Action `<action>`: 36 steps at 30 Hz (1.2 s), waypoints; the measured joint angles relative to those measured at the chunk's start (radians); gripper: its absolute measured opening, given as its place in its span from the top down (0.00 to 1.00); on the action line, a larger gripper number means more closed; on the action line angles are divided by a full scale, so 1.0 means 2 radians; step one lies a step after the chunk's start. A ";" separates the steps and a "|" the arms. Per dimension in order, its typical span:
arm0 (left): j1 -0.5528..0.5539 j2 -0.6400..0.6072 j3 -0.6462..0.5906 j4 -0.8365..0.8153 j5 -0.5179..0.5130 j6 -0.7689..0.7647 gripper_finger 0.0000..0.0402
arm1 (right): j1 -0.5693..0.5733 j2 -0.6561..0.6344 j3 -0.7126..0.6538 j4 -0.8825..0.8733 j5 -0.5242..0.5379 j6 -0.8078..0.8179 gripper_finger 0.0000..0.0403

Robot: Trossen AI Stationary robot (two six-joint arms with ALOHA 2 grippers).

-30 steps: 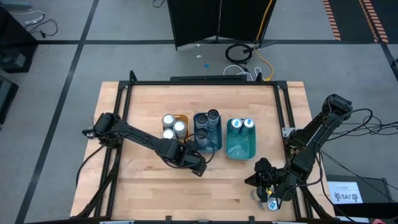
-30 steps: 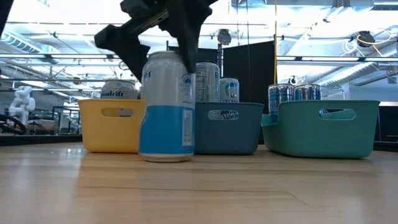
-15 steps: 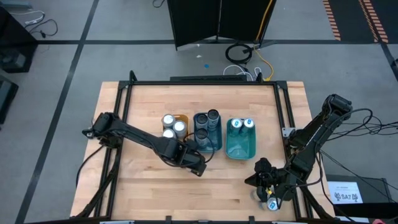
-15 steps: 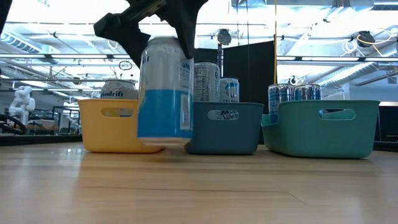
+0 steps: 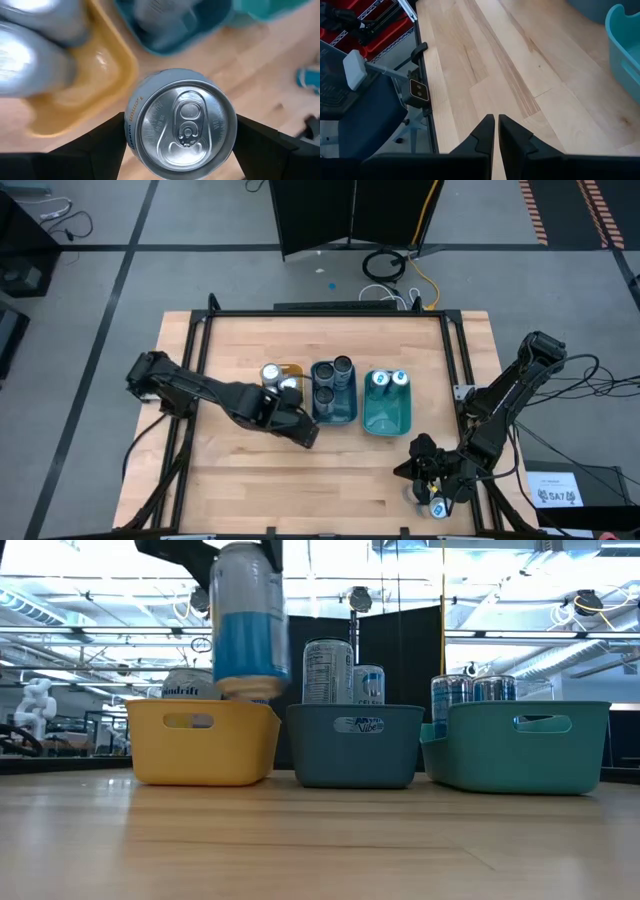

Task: Sort soda cans
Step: Put the blue-white soda can into the yellow bin

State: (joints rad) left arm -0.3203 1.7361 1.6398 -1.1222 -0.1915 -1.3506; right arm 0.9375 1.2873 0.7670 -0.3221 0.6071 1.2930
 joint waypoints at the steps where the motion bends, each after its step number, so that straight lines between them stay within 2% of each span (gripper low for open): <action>1: 0.002 -0.006 0.000 -0.011 -0.008 -0.003 0.21 | 0.000 0.000 0.000 0.000 0.000 0.000 0.96; 10: 0.028 -0.024 -0.001 -0.088 -0.040 -0.016 0.21 | 0.000 0.000 0.000 0.001 0.002 0.002 0.96; 22: 0.043 -0.020 -0.021 -0.061 -0.063 -0.015 0.21 | 0.000 0.001 0.000 0.001 0.002 0.004 0.96; 36: 0.043 0.051 -0.021 -0.042 -0.051 -0.029 0.19 | 0.000 0.002 0.000 0.001 0.002 0.002 0.96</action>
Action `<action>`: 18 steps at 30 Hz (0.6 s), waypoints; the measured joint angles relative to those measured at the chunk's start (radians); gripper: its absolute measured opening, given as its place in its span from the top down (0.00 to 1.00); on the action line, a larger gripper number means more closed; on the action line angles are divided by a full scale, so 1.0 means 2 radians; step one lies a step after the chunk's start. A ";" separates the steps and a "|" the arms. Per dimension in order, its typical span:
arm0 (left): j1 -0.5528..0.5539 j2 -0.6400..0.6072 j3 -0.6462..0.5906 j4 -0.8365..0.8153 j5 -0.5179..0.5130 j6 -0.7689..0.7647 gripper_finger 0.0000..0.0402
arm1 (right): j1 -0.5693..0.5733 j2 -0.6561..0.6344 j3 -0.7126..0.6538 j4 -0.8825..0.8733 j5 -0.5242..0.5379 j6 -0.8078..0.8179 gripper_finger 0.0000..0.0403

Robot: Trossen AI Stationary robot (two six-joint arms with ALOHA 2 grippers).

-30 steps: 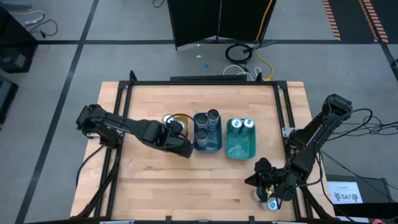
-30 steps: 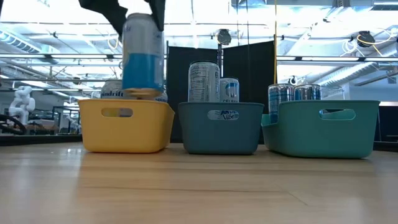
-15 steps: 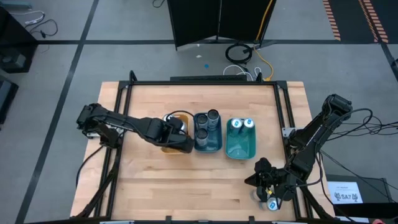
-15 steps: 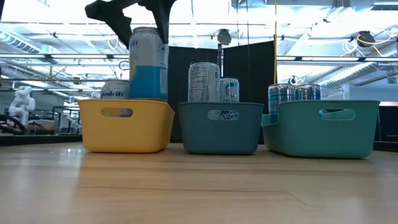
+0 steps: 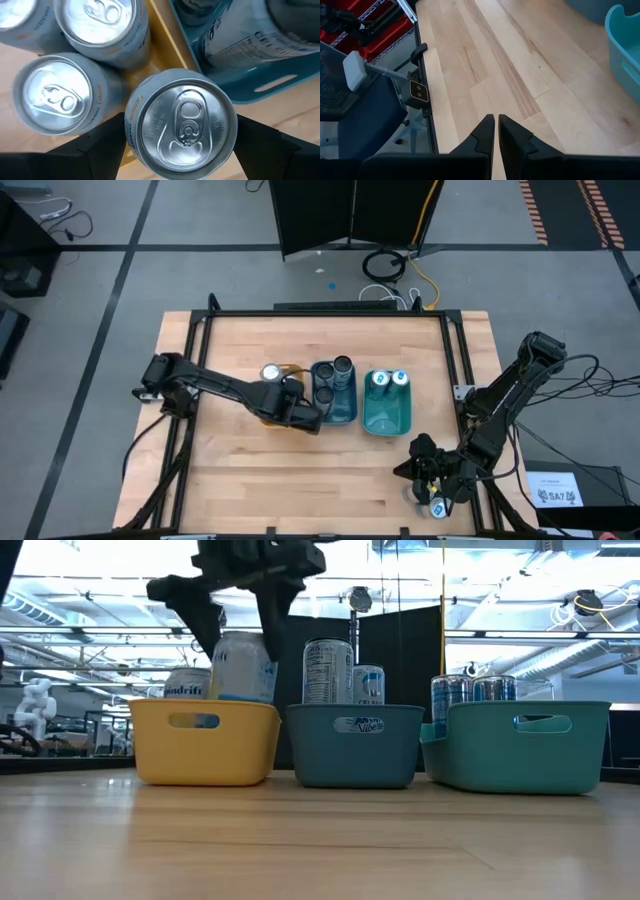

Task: Sort soda cans
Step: Put the blue-white soda can into the yellow bin

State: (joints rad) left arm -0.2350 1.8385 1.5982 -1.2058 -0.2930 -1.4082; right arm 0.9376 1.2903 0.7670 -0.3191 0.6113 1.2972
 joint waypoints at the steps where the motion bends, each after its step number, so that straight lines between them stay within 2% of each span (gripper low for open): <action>1: 0.000 0.003 0.000 0.002 0.003 0.000 0.19 | 0.000 0.000 0.000 0.000 0.000 0.000 0.96; 18: 0.003 0.014 0.000 0.012 0.000 0.019 0.18 | 0.000 0.000 0.000 -0.002 0.000 -0.006 0.96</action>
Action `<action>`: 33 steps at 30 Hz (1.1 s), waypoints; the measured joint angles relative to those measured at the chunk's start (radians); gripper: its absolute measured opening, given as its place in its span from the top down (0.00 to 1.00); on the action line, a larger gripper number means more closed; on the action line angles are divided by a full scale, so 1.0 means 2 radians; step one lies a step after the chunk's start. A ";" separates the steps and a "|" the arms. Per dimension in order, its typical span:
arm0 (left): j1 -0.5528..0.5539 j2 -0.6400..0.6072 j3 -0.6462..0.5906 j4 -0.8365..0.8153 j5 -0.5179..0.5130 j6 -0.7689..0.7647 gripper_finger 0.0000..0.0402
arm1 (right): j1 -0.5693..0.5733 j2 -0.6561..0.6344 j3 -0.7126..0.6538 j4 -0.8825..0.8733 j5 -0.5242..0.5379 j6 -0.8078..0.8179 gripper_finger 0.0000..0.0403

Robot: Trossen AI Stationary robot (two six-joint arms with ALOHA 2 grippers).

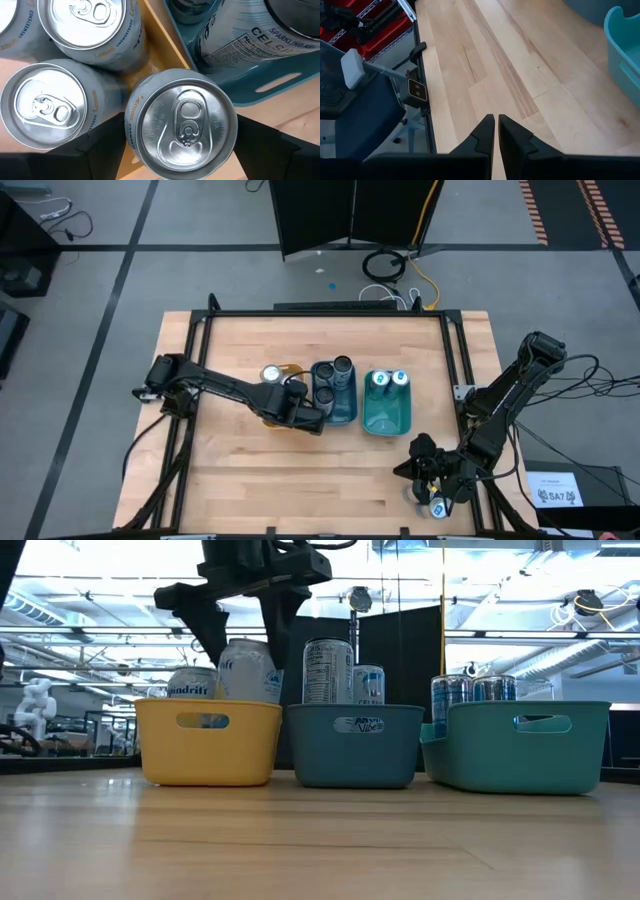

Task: Sort soda cans
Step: Put the blue-white soda can into the yellow bin

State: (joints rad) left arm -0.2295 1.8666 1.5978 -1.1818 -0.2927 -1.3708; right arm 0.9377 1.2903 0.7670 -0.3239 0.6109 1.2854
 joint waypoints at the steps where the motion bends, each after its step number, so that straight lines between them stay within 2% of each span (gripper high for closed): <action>1: 0.000 0.000 0.000 0.000 -0.001 0.004 0.18 | 0.000 0.000 0.000 0.000 0.000 0.000 0.96; 33: 0.004 -0.001 0.000 -0.004 -0.003 0.013 0.18 | 0.000 0.000 0.000 0.001 0.000 -0.004 0.96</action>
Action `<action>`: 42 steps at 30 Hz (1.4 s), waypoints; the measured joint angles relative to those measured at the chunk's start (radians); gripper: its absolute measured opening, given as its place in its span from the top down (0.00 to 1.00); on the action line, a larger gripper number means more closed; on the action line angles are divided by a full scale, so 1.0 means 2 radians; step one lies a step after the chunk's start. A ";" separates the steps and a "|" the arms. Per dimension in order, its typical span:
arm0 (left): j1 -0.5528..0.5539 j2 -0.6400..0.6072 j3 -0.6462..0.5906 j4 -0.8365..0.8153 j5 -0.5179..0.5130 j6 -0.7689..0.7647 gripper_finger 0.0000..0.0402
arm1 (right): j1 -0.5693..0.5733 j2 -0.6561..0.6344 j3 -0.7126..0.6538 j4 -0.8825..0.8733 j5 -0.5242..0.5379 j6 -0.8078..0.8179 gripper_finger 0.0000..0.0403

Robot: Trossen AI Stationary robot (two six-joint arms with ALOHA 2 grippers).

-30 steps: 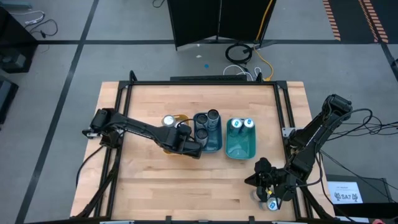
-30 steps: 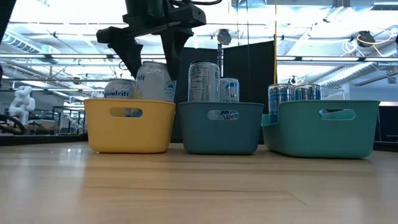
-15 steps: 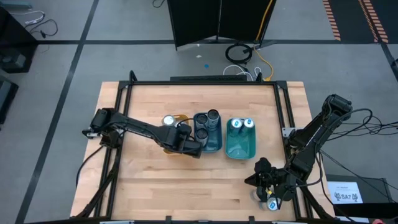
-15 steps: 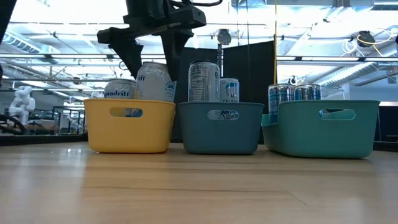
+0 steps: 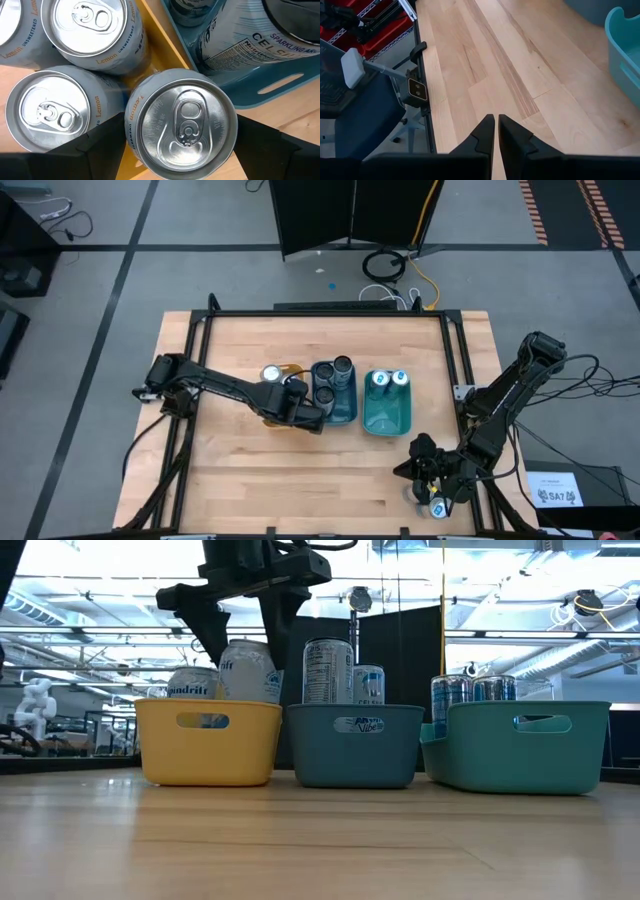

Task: Sort soda cans
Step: Put the blue-white soda can into the yellow bin, then put the blue soda can into the green bin

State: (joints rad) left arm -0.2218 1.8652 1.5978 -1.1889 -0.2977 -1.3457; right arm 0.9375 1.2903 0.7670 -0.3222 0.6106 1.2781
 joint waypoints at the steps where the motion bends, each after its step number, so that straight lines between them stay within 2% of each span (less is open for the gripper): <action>1: 0.000 0.000 0.000 0.000 0.000 0.000 0.18 | 0.000 0.000 0.000 0.000 0.000 0.000 0.96; 7: 0.000 0.000 0.000 0.000 0.000 0.000 0.17 | 0.000 0.000 0.000 0.002 0.000 0.000 0.96; 16: 0.000 -0.001 0.001 -0.001 0.002 0.012 0.01 | 0.000 0.000 0.000 0.002 -0.001 0.000 0.96; 28: 0.000 -0.001 0.041 -0.018 0.015 0.027 0.01 | 0.000 0.000 0.000 0.002 -0.001 -0.002 0.96; 34: 0.000 -0.001 0.091 -0.051 0.015 0.054 0.00 | 0.000 0.000 0.000 0.002 -0.001 0.000 0.96; 38: 0.000 -0.001 0.128 -0.063 0.016 0.092 0.00 | 0.000 0.000 0.000 0.002 -0.001 0.010 0.96; 42: -0.002 -0.001 0.151 -0.054 0.044 0.192 0.00 | 0.000 0.000 0.000 0.004 -0.001 0.034 0.96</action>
State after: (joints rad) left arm -0.2256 1.8633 1.9001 -1.2978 -0.2103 -0.9626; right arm 0.9379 1.2907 0.7670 -0.3149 0.6094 1.3471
